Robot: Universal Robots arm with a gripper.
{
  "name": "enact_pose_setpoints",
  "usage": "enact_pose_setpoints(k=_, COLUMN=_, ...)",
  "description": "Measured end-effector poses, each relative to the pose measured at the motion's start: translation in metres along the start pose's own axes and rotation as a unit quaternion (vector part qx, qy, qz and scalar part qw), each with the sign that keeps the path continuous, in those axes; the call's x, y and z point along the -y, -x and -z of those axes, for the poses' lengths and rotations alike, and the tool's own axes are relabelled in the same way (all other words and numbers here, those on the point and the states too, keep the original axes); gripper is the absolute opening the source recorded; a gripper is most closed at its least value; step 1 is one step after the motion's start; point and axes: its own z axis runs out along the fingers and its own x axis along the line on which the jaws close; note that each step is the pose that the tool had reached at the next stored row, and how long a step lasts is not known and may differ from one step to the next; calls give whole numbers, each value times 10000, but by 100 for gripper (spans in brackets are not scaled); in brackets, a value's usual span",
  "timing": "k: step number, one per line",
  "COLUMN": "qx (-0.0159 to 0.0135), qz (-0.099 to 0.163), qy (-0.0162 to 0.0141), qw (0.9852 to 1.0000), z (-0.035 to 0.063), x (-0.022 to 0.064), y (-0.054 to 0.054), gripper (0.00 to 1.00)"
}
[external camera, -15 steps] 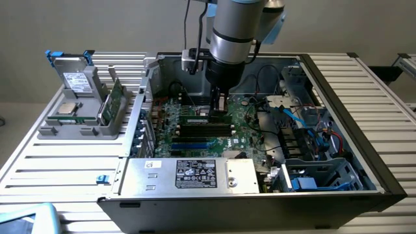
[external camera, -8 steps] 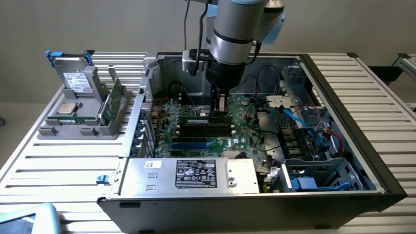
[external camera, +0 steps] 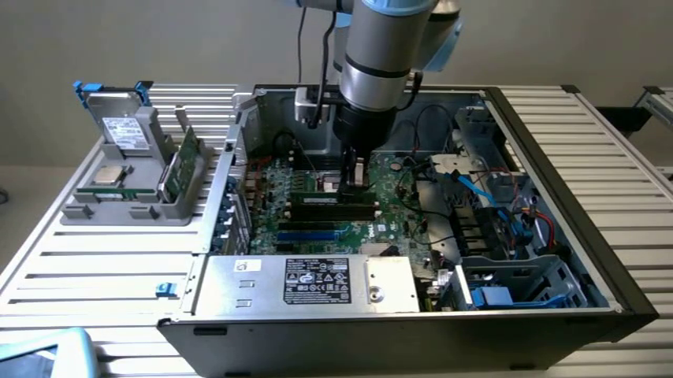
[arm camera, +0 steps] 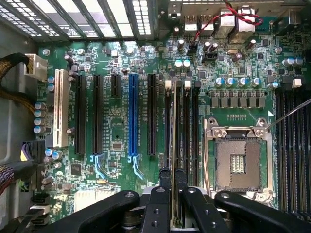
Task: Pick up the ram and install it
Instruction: 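Insert the ram into the slot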
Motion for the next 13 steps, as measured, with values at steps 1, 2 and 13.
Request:
enact_pose_setpoints(k=1, qx=0, qz=0, qy=0, qw=10000, z=-6, x=1, y=-4, gripper=15)
enact_pose_setpoints(k=2, qx=0, qz=0, qy=0, qw=10000, z=-14, x=2, y=-6, gripper=15)
enact_pose_setpoints(k=13, qx=-78, qz=93, qy=-3, qw=9999, z=-55, x=7, y=15, gripper=15)
